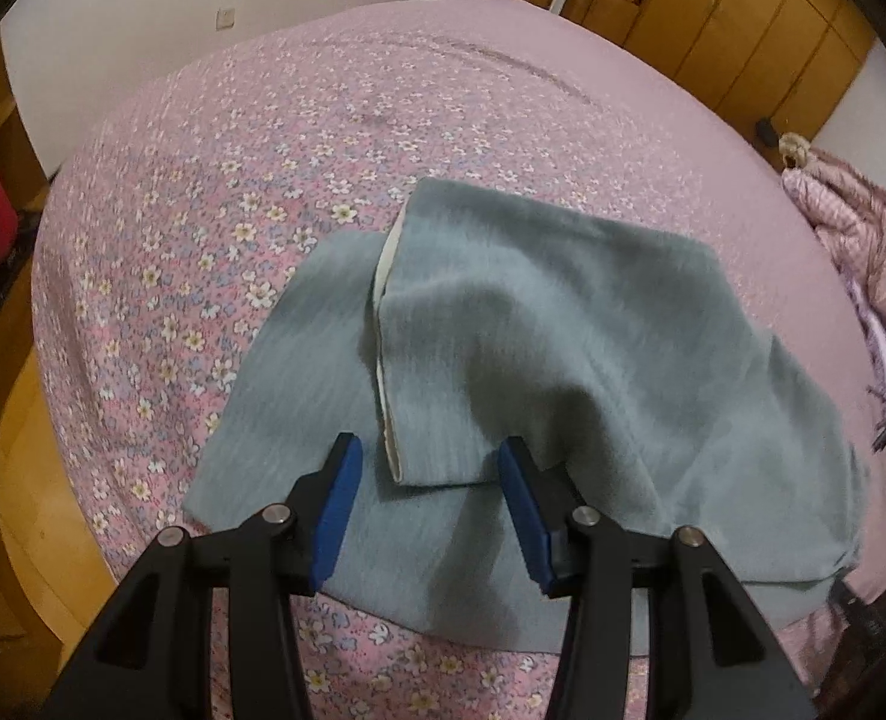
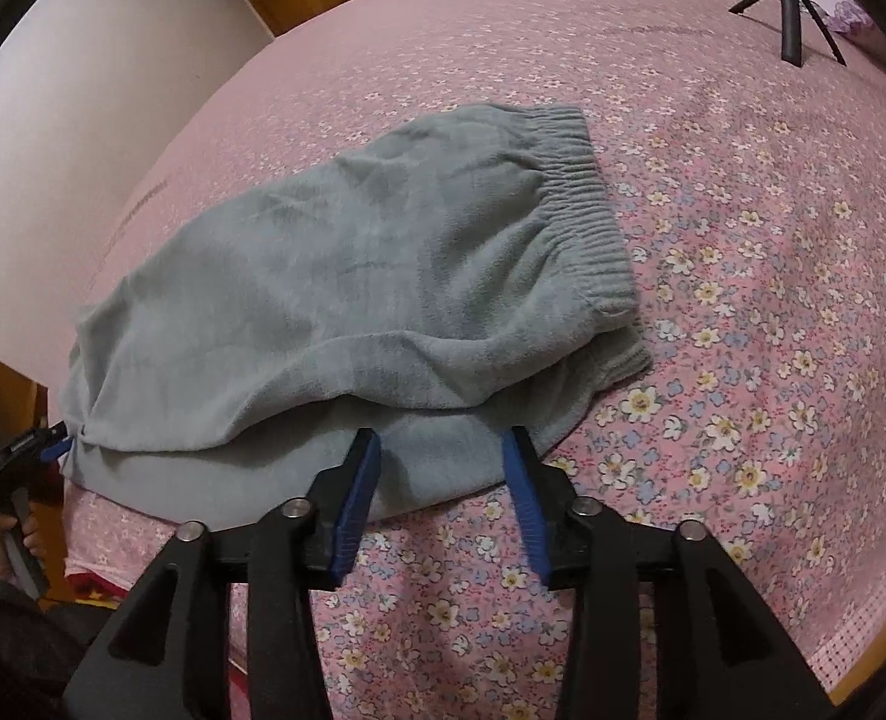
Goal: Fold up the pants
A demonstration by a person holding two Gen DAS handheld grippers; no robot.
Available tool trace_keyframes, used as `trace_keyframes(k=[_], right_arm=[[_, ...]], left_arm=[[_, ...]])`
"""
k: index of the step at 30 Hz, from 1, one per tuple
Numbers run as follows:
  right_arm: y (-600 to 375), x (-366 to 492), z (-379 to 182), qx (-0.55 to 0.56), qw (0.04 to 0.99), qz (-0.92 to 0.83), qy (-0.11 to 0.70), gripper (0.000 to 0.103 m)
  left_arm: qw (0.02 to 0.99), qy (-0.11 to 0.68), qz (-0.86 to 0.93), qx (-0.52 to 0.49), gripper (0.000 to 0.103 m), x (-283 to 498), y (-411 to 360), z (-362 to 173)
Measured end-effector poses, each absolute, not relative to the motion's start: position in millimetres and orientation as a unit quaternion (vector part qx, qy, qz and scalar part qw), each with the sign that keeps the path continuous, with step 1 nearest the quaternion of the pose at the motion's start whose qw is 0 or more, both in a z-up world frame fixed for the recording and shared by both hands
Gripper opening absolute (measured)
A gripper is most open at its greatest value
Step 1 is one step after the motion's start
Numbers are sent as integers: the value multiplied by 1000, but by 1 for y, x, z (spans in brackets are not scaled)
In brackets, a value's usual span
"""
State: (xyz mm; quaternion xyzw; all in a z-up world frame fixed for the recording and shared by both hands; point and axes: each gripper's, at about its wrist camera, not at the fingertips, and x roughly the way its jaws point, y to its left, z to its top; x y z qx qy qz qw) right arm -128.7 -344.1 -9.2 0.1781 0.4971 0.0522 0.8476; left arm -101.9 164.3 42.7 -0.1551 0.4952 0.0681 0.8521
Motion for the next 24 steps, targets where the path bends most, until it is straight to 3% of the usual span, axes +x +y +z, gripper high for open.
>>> trace_keyframes(k=[3, 6, 8, 17, 24], right_arm=[[-343, -126, -8, 164, 851, 50, 497, 52], [-341, -126, -4, 150, 854, 49, 495, 57], [-338, -125, -2, 147, 855, 48, 495, 59], [-335, -121, 4, 168, 847, 36, 502, 60], [-365, -133, 17, 203, 847, 19, 491, 60]], left_arm=[[857, 492, 75, -133, 47, -98, 157, 42], [865, 488, 87, -78, 19, -94, 143, 42], [867, 487, 83, -59, 6, -90, 135, 42], [888, 442, 83, -95, 2, -122, 174, 95], [854, 494, 88, -139, 2, -126, 203, 55]])
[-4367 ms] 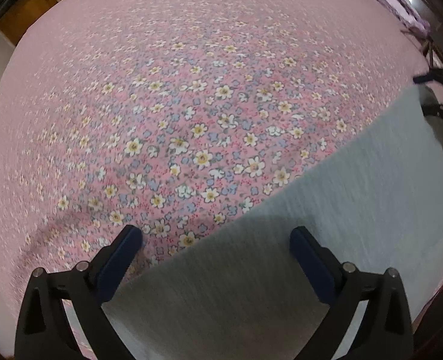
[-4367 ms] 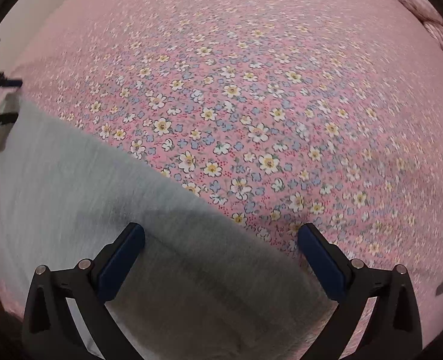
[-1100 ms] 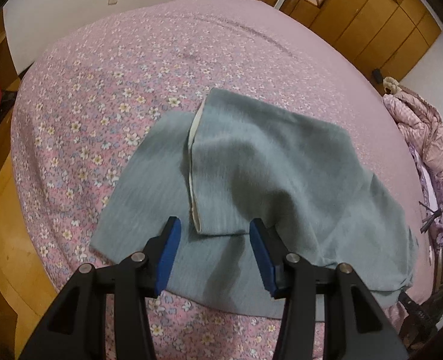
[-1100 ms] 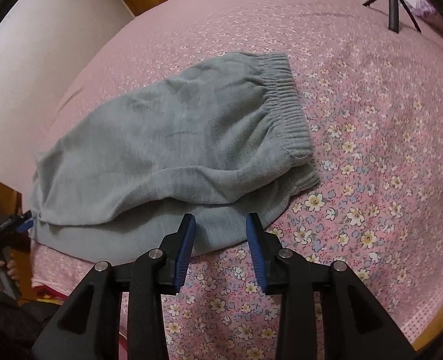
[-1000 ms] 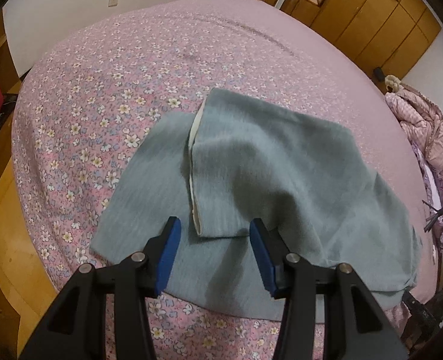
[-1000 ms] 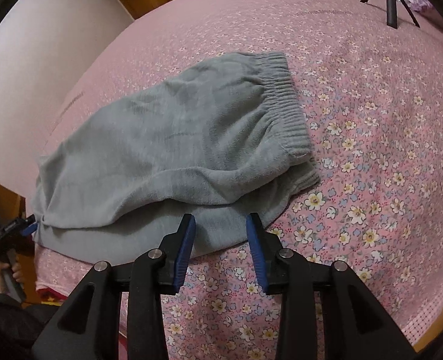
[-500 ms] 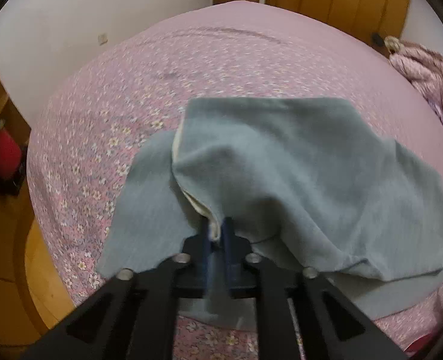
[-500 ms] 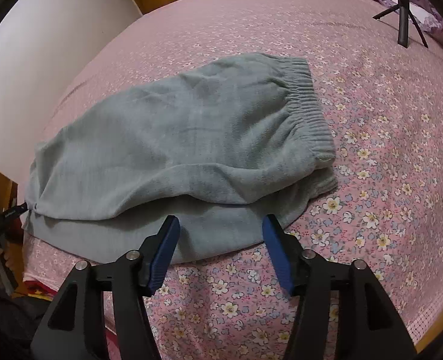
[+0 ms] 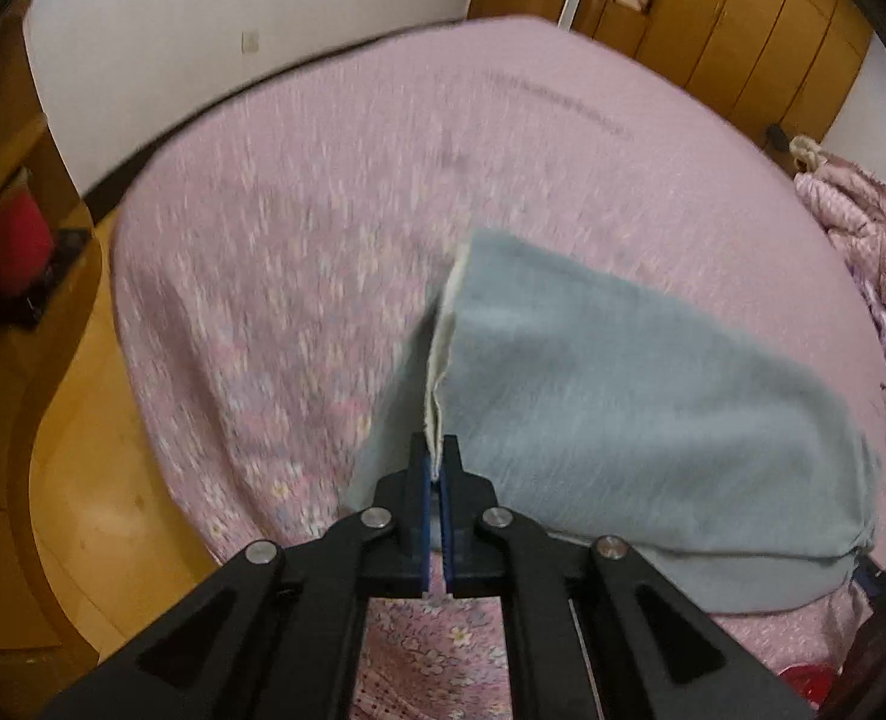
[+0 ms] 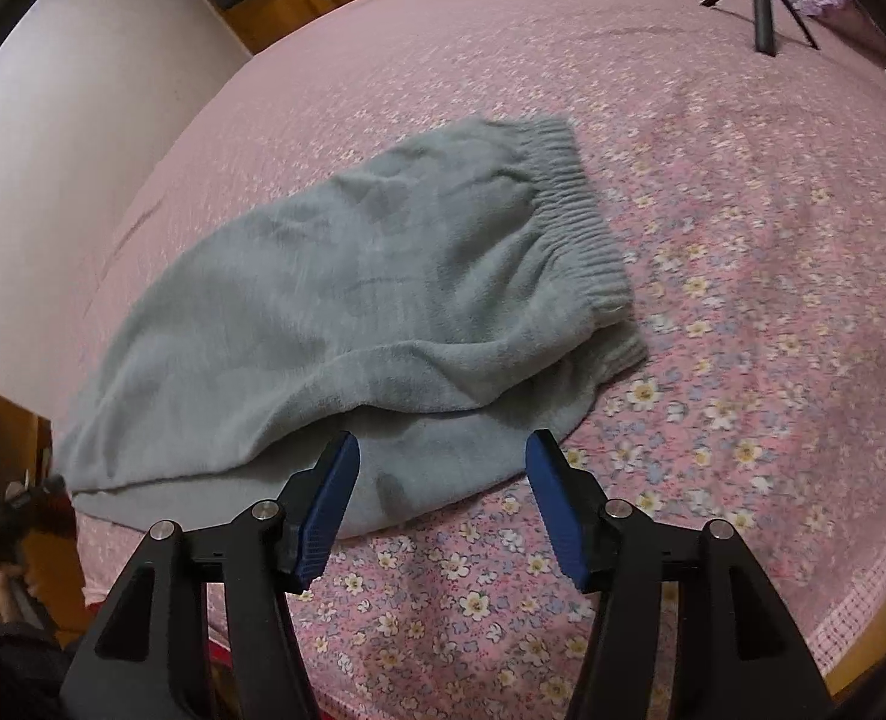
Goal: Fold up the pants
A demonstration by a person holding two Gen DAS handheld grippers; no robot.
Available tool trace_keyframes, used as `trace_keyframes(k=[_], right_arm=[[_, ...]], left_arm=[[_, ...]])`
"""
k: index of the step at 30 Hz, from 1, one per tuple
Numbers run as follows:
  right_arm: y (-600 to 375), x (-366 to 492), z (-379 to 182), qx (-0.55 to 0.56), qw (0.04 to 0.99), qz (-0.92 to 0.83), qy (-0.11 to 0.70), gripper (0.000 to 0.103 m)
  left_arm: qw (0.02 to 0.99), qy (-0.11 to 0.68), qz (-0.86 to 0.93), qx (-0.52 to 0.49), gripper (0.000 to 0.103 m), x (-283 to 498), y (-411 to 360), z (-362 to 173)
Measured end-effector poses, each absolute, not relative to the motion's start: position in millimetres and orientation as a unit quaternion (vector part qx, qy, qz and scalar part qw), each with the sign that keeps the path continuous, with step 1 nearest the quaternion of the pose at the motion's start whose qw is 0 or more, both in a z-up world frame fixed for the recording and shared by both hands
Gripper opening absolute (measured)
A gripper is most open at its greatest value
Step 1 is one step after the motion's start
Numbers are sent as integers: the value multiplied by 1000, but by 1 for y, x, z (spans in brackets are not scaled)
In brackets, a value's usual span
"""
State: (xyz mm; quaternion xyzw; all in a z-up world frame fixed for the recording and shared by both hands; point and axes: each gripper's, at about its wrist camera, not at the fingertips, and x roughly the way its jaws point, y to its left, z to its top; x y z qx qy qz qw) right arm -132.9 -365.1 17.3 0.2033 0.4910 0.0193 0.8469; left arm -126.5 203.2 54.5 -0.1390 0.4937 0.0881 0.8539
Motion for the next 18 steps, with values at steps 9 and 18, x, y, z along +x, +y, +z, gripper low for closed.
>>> trace_keyframes(k=[9, 18], right_arm=[[-402, -145, 33, 266, 847, 15, 460, 60], [-412, -126, 33, 300, 833, 12, 465, 59]], left_arm=[[847, 499, 91, -156, 13, -123, 206, 40], [844, 492, 52, -206, 24, -139, 201, 54]])
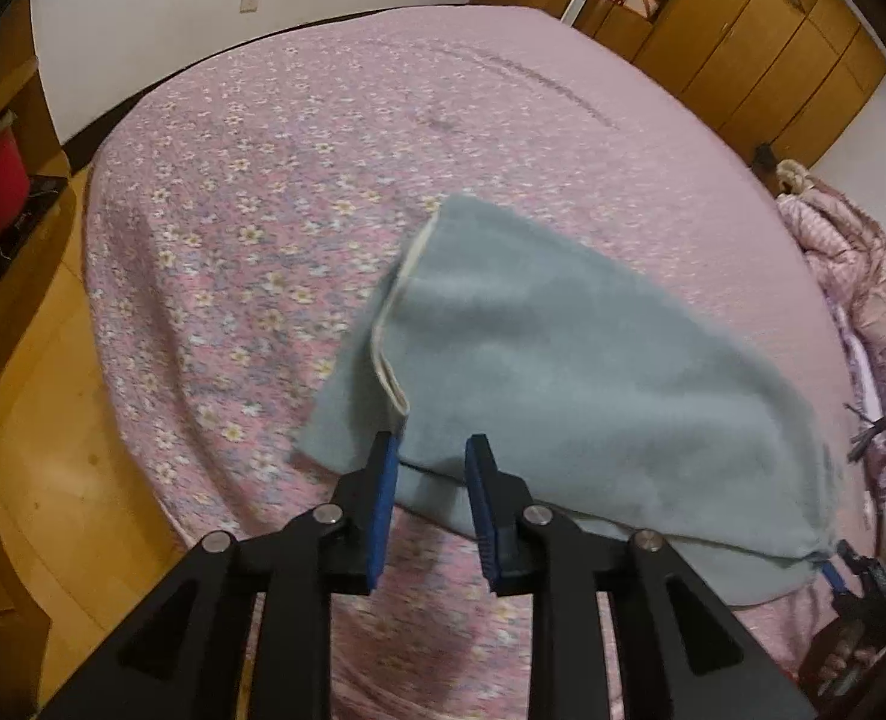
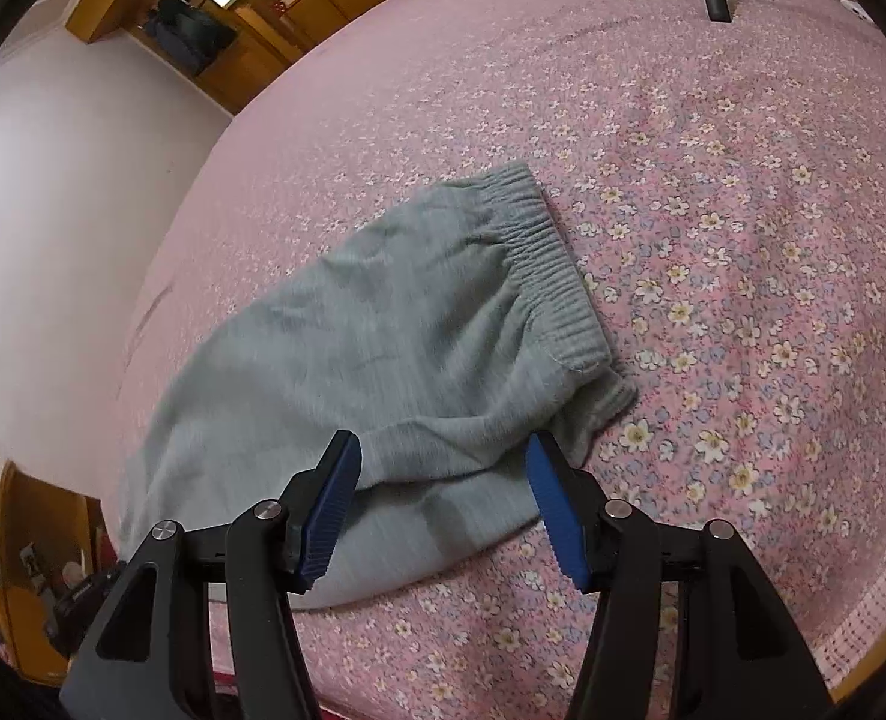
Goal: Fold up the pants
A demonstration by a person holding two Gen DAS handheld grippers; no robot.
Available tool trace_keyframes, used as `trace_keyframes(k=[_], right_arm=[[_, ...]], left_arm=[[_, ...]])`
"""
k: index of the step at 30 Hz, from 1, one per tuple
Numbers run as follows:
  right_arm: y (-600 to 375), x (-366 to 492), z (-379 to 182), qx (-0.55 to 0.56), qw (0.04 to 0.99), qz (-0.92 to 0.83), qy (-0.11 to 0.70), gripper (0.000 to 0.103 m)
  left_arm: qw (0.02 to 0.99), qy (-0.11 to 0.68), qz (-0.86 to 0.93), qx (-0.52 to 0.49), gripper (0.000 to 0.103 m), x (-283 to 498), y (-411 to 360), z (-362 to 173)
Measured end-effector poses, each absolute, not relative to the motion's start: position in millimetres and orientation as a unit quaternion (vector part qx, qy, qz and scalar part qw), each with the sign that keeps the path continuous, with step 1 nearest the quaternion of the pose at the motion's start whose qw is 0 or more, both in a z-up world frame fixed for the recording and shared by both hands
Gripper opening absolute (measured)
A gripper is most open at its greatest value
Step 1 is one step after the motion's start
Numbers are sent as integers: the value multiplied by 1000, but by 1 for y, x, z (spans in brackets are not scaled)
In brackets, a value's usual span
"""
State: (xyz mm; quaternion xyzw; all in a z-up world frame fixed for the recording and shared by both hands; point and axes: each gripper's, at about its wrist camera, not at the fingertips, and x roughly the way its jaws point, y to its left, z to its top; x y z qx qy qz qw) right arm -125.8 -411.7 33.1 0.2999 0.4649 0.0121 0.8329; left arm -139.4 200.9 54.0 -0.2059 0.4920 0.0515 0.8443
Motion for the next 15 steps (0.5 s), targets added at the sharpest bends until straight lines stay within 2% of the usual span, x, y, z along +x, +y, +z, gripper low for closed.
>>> trace_keyframes(k=[4, 8, 10, 15], right_arm=[[-401, -117, 29, 299, 827, 12, 476, 59], [-396, -118, 23, 295, 824, 12, 484, 59], [-393, -126, 18, 299, 823, 13, 483, 59], [-415, -114, 21, 315, 817, 14, 482, 59]], left_arm=[[837, 502, 34, -217, 24, -139, 191, 54], [837, 515, 36, -180, 25, -139, 174, 53], [834, 520, 14, -186, 31, -143, 167, 52], [832, 524, 8, -180, 37, -138, 156, 47]])
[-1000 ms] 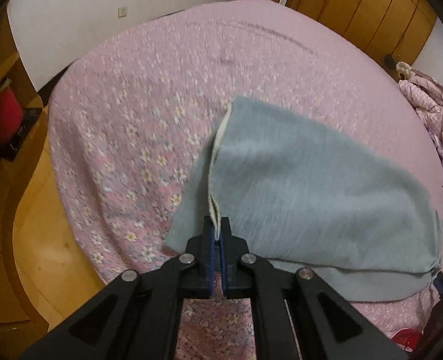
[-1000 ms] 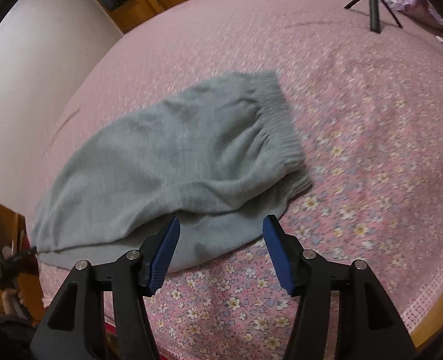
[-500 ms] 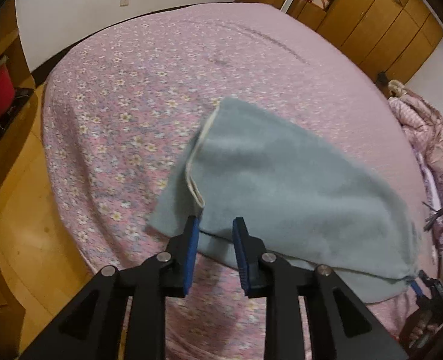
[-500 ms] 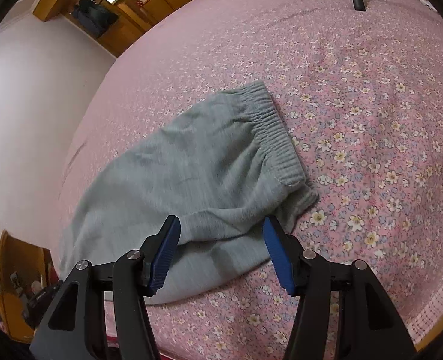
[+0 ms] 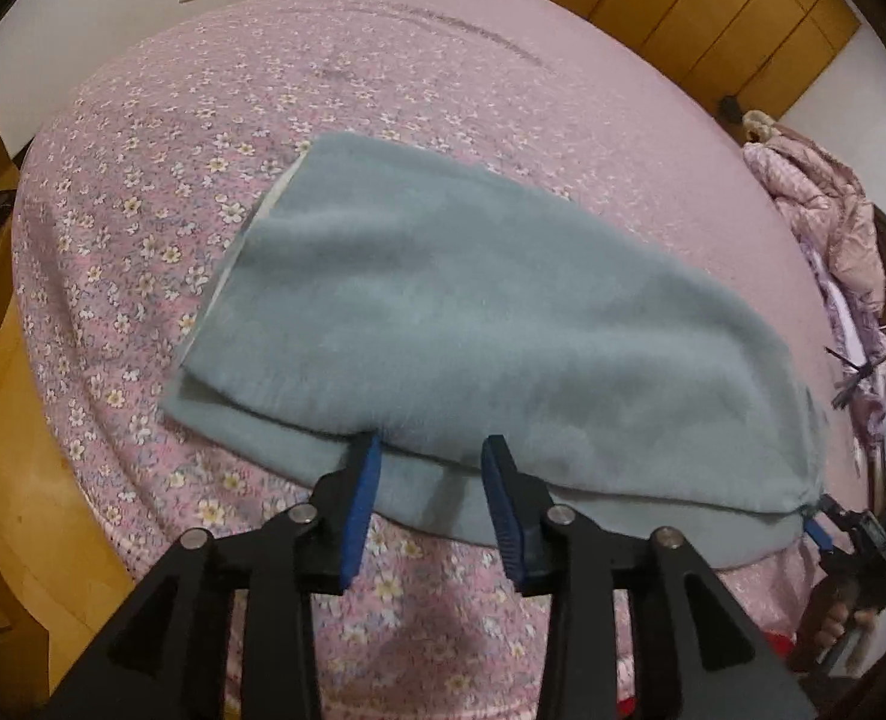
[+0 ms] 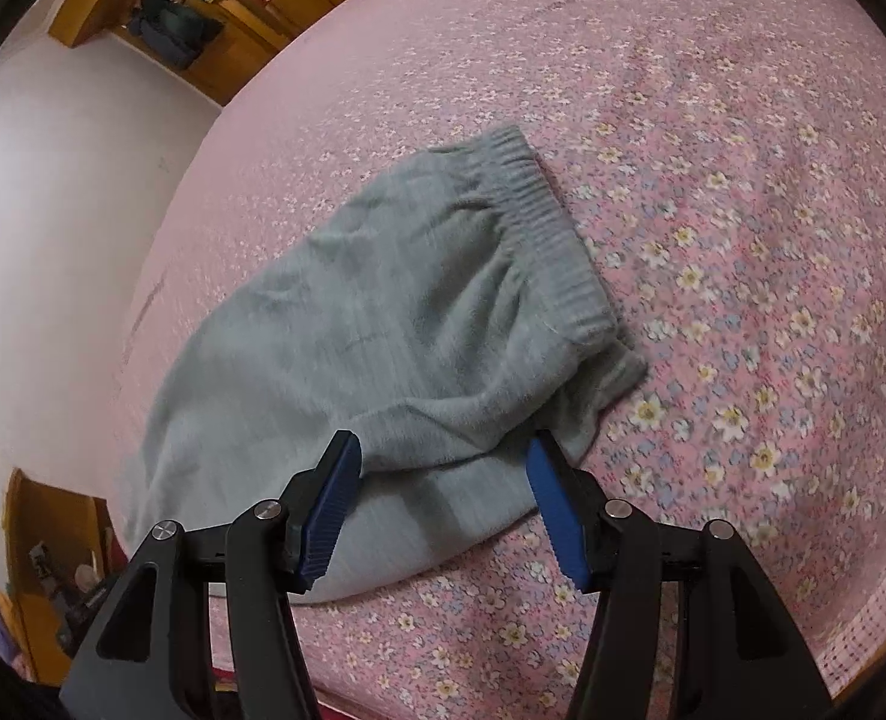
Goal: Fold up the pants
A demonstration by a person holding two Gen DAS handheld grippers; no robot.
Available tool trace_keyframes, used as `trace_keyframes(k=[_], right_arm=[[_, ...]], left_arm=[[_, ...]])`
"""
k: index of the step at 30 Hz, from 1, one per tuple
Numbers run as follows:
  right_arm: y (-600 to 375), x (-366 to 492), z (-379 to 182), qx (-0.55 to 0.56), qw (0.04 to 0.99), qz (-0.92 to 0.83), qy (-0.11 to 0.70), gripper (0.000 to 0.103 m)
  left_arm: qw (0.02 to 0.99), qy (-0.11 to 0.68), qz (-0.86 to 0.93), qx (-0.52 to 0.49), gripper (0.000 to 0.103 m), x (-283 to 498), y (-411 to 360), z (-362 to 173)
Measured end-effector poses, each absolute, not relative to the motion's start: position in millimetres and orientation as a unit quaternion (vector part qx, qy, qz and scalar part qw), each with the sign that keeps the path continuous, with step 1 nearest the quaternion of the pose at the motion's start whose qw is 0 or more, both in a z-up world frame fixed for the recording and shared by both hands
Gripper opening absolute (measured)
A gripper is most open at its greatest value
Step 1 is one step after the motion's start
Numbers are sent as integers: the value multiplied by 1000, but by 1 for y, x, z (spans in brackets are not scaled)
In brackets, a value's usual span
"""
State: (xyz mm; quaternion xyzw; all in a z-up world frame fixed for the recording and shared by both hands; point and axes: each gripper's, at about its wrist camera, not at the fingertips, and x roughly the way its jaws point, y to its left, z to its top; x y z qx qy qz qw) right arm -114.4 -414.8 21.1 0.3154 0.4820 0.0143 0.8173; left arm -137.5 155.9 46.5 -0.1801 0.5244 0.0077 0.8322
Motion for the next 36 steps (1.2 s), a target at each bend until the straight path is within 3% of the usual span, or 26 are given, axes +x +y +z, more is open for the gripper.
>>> trace_keyframes(k=[7, 16, 23, 24, 26, 27, 30, 36], right_arm=[[-409, -98, 28, 326, 813, 23, 481, 60], [-405, -109, 16, 337, 803, 26, 490, 59], [-409, -99, 13, 376, 790, 5, 485, 60], [-408, -98, 12, 373, 790, 1, 487, 59], [-406, -95, 10, 366, 787, -3, 497, 53], [-404, -93, 11, 360, 786, -8, 502, 40], [-405, -92, 13, 355, 790, 0, 500, 13], [-416, -102, 40, 363, 807, 29, 464, 8]], left_arm=[[826, 513, 19, -235, 43, -128, 163, 39], [828, 514, 23, -222, 54, -121, 147, 38], [839, 503, 33, -206, 54, -108, 131, 36], [841, 499, 37, -204, 51, -108, 130, 35], [845, 497, 49, -192, 30, -106, 123, 35], [846, 496, 53, -186, 13, -107, 121, 35], [844, 491, 35, -214, 7, -111, 127, 37], [852, 474, 7, -222, 4, -121, 128, 59]])
